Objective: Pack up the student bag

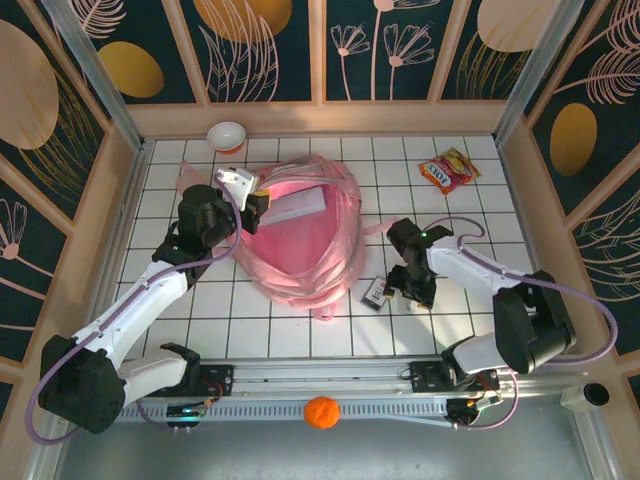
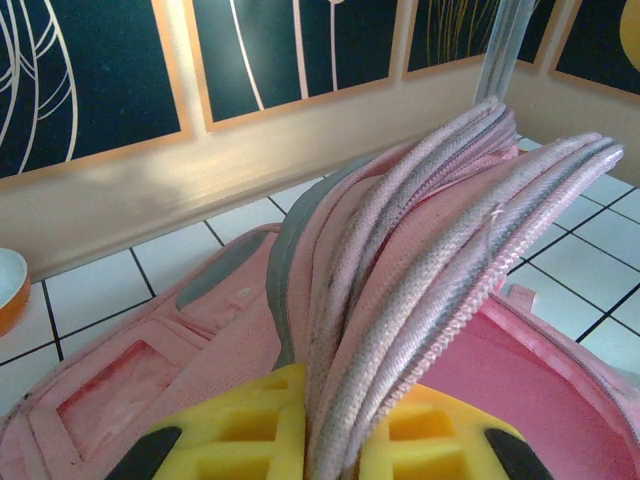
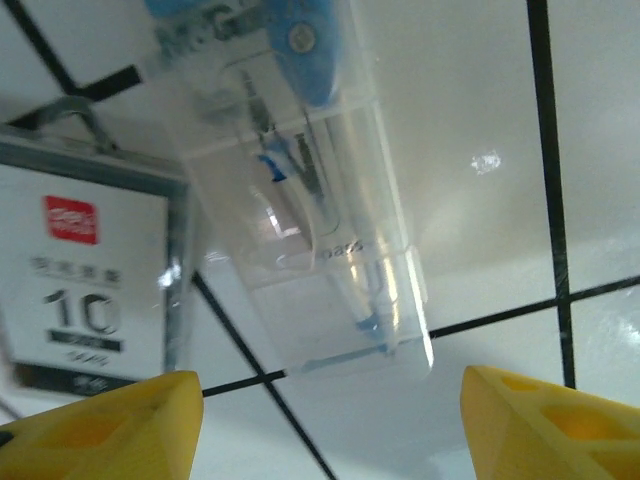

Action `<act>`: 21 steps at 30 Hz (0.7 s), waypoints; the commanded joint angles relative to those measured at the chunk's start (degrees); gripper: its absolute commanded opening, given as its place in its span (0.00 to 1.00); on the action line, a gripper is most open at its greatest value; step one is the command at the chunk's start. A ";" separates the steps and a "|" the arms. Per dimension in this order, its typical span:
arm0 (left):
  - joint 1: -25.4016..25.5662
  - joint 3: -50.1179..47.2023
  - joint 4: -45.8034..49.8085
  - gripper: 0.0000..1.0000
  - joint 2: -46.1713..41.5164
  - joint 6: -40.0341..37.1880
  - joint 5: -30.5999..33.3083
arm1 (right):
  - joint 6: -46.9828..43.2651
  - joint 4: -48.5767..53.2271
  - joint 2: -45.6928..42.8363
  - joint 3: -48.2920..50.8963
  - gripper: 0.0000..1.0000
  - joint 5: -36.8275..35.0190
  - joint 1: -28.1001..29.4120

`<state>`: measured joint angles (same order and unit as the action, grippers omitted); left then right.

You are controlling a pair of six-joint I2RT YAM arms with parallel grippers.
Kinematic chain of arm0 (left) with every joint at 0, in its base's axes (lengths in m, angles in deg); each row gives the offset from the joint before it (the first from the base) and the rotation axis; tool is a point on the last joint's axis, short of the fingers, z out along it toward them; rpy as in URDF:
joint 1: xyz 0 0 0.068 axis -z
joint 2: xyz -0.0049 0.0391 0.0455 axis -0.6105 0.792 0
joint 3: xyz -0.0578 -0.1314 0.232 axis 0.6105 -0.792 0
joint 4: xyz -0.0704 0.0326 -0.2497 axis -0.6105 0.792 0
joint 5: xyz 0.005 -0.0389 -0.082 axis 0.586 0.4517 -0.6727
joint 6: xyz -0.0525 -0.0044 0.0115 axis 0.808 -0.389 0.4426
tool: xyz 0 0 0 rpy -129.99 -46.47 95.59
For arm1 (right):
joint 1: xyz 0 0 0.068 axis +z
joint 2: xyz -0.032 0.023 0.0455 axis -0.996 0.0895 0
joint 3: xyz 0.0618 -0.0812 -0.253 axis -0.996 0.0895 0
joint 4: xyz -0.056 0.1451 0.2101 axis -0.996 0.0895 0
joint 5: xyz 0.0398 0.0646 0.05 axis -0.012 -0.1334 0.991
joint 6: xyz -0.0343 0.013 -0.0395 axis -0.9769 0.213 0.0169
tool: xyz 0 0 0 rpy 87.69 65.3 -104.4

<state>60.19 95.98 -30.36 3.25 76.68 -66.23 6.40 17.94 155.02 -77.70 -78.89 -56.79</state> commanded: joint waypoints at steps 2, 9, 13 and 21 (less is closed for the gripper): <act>-0.07 0.78 -9.17 0.00 -2.96 1.97 -0.31 | -5.59 -2.00 3.82 0.63 0.68 -1.65 -1.28; -0.07 0.69 -8.80 0.00 -3.59 1.69 -0.15 | -9.92 -5.90 8.57 1.12 0.44 -0.60 -3.42; -0.07 0.27 -8.61 0.00 -4.15 1.53 0.36 | -10.70 -4.76 8.67 0.42 0.36 -1.76 -3.80; -0.07 0.12 -9.14 0.00 -4.11 1.98 -0.04 | -9.75 -1.37 3.91 -1.95 0.33 -3.25 -4.32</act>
<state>60.19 95.09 -30.33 2.07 76.66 -66.08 -3.48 13.92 161.77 -77.87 -79.61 -60.51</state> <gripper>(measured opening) 0.118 0.392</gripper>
